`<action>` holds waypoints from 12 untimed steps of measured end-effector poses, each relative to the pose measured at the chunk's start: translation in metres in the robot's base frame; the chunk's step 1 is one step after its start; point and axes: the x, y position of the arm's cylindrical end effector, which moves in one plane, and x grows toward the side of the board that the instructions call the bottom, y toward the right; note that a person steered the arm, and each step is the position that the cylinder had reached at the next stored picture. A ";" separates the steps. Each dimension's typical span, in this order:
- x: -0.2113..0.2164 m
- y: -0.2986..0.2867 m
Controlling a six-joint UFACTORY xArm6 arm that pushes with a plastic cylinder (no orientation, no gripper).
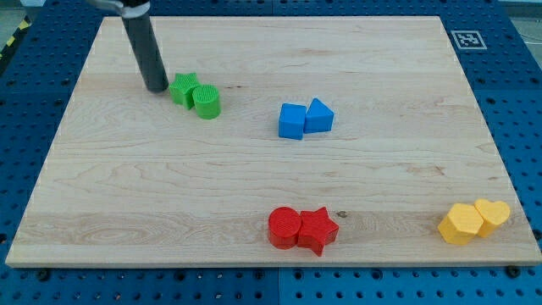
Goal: Move green blocks towards the blue blocks
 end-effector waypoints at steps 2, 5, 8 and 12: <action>0.051 0.090; 0.071 0.044; -0.013 0.069; -0.045 0.165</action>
